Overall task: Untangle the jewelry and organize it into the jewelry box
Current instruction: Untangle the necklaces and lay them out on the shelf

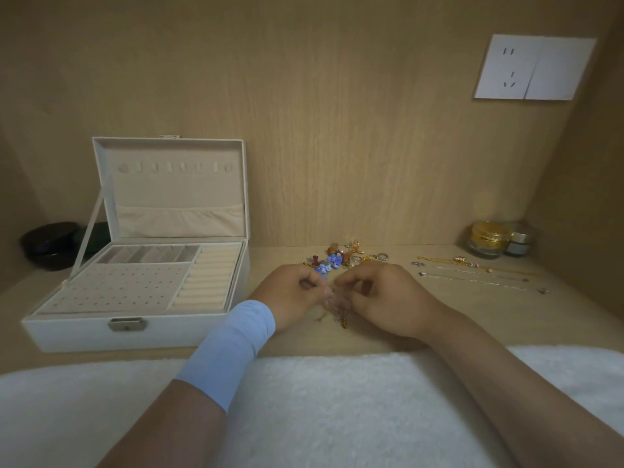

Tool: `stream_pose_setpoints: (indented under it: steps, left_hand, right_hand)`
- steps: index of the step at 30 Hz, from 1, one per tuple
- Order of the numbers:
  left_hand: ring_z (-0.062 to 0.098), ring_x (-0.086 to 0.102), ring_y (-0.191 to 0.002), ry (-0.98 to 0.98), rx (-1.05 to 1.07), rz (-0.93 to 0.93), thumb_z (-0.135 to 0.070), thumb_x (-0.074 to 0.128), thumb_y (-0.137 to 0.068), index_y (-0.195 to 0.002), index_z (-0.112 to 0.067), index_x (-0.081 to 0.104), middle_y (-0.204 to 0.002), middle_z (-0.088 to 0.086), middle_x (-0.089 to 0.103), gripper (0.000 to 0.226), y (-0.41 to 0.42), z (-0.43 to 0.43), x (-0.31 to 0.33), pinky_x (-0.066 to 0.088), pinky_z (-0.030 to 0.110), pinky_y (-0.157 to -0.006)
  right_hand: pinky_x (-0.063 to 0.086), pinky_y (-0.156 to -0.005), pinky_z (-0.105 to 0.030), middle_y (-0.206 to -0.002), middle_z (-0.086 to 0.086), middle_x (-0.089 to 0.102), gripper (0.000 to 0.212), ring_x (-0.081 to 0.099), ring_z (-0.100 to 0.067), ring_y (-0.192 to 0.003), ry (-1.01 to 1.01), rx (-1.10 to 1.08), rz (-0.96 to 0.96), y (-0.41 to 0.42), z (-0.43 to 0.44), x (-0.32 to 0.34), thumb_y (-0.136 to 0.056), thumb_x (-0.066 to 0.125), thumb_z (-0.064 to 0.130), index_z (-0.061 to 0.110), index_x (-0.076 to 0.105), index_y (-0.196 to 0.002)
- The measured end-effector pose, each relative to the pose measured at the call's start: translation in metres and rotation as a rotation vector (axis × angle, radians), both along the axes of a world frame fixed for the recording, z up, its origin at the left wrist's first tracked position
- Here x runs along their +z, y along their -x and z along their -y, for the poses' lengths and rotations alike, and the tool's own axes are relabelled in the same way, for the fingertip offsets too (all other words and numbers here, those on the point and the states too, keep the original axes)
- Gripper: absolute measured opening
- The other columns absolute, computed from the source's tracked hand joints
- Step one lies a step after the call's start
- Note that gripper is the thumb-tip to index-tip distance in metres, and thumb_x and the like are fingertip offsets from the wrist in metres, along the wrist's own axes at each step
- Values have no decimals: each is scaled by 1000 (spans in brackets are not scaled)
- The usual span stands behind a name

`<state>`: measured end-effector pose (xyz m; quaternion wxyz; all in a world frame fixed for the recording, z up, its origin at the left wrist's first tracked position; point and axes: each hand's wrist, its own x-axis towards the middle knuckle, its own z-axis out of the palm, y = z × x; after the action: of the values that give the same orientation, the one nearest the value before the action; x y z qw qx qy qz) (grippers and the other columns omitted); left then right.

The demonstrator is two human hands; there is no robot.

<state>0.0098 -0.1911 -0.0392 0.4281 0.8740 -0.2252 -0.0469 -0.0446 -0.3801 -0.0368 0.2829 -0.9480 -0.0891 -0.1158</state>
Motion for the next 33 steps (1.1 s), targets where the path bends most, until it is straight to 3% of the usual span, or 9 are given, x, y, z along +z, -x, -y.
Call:
stream_pose_setpoints:
  steps: [3, 6, 11, 14, 18, 22, 27, 31, 33]
  left_hand:
    - [9, 60, -63, 71, -16, -30, -26, 62, -93, -78, -27, 67, -67, -5, 66, 15, 0, 0, 1, 50, 29, -78]
    - [10, 61, -62, 113, -23, -51, -29, 60, -95, -82, -22, 68, -66, -1, 66, 16, 0, 0, 1, 50, 28, -71]
    - [7, 57, -58, 247, -22, -156, -27, 58, -97, -86, -15, 69, -63, -4, 64, 20, 4, 3, 1, 46, 23, -61]
    - [6, 59, -58, 256, -39, -181, -29, 56, -97, -88, -14, 70, -66, -3, 66, 22, 4, 4, 0, 48, 22, -60]
    - [8, 60, -59, 257, -49, -171, -31, 57, -97, -86, -13, 70, -64, -3, 67, 25, 4, 3, -1, 47, 24, -61]
    - [1, 58, -55, 261, -58, -166, -28, 58, -97, -86, -12, 69, -59, -11, 67, 23, 6, 3, -1, 46, 19, -59]
    - [8, 57, -60, 297, -42, -151, -21, 56, -98, -77, -17, 65, -68, -10, 69, 24, 4, 1, -3, 45, 20, -58]
    - [10, 63, -76, 386, -48, -158, -21, 62, -94, -93, -22, 67, -88, -6, 73, 6, 5, 4, -3, 50, 23, -68]
    - [9, 67, -75, 433, -95, -177, -14, 68, -90, -95, -21, 69, -90, 1, 75, 8, 8, 8, -3, 50, 21, -69]
  right_hand:
    - [49, -73, -17, -81, 11, 75, 9, 64, 2, -71, -247, 76, -58, 4, -6, 3, -88, 72, 20, 24, 79, -88]
    - [49, -67, -20, -72, -4, 74, 19, 63, -8, -63, -441, 142, -96, 4, -7, 5, -92, 69, 9, 12, 76, -75]
    - [47, -63, -22, -72, -12, 73, 8, 59, -14, -62, -638, 125, -138, 1, -5, 3, -92, 69, 6, 3, 76, -93]
    - [48, -63, -25, -76, -19, 70, 21, 56, -17, -61, -688, 123, -137, 0, -4, 1, -89, 71, 1, 5, 72, -110]
    - [51, -66, -33, -76, -18, 72, 18, 61, -22, -64, -739, 143, -128, -1, -4, 0, -86, 71, -6, -4, 73, -104]
    - [56, -71, -45, -78, -24, 73, 9, 69, -35, -70, -717, 86, -84, -1, -2, 0, -84, 74, -4, 0, 73, -91]
    - [55, -61, -22, -67, -2, 73, 9, 65, -9, -58, -746, 55, -115, 2, -2, 5, -87, 70, -3, 5, 73, -86]
    - [45, -49, -16, -61, 1, 70, 7, 58, -9, -50, -836, 22, -177, 3, -2, 8, -90, 69, 3, 1, 73, -95]
    - [44, -48, -16, -64, 1, 70, 10, 57, -11, -51, -834, 12, -189, 3, -2, 8, -91, 69, 6, 0, 72, -98]
